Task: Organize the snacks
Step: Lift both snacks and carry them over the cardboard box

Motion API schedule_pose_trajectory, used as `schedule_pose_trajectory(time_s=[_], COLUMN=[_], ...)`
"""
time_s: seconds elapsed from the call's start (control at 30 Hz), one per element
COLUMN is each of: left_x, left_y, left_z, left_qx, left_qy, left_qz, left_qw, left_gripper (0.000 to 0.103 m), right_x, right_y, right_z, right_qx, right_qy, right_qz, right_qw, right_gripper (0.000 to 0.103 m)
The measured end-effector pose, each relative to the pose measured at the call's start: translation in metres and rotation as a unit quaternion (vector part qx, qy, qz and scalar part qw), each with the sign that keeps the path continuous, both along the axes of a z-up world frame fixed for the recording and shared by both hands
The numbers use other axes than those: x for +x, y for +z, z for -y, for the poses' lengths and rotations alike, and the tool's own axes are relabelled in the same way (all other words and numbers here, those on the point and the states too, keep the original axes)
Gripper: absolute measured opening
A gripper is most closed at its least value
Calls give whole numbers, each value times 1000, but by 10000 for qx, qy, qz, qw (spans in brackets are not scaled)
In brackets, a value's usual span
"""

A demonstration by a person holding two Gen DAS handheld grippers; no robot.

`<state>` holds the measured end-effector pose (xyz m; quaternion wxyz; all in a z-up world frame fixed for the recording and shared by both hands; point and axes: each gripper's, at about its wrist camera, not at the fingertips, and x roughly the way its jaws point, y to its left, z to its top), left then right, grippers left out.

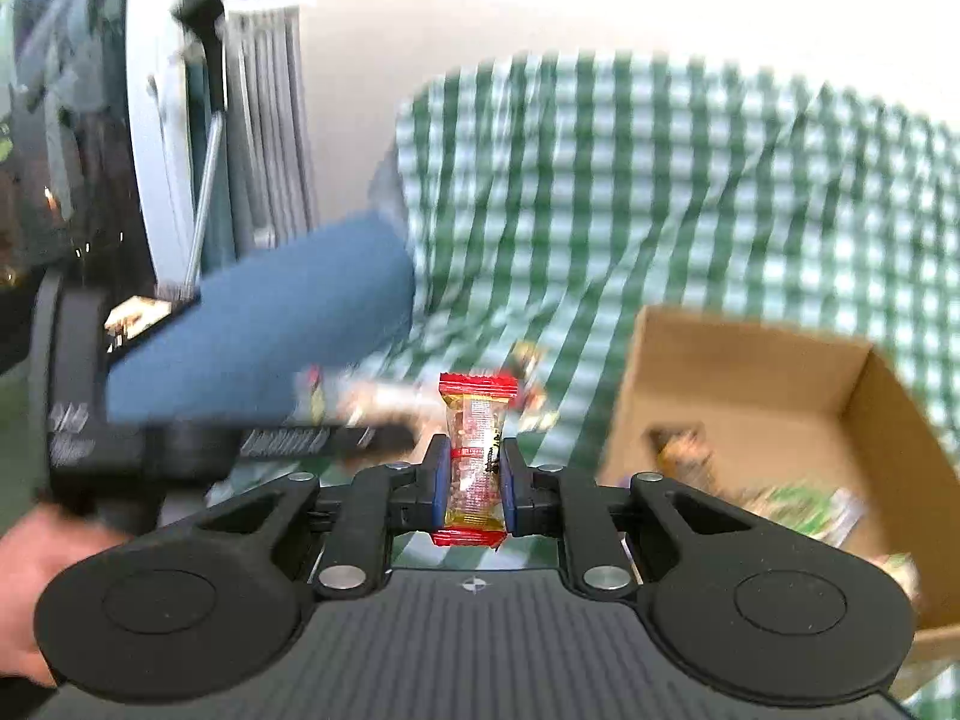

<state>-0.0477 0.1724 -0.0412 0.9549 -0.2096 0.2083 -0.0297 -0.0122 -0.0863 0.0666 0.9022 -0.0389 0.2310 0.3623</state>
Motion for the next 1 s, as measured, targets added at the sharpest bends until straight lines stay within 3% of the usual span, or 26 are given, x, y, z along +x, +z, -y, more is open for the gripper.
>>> schedule_pose_trajectory(time_s=[0.17,0.43,0.77,0.83,0.93,1.0], left_x=[-15,-24,-3,5,18,28], left_y=[2,6,47,57,74,82], left_z=[23,53,88,99,116,125], left_qx=[86,311,605,704,888,929], left_qy=[5,-22,132,65,-93,-161], left_qz=[42,-77,-88,-48,98,172], left_qw=[10000,9995,9980,9975,9960,9954], left_gripper=[39,39,39,39,39,39], right_x=[7,22,64,79,92,94], right_y=[0,-31,-22,-31,-50,-52], right_z=[45,95,137,147,161,164], right_qx=[159,458,995,1129,1428,1559], right_qy=[-338,-1012,-1504,-1710,-2039,-2064], right_qz=[498,219,476,378,-115,-94], right_qw=[9981,9936,9825,9781,9684,9659], right_gripper=[18,17,17,17,17,17])
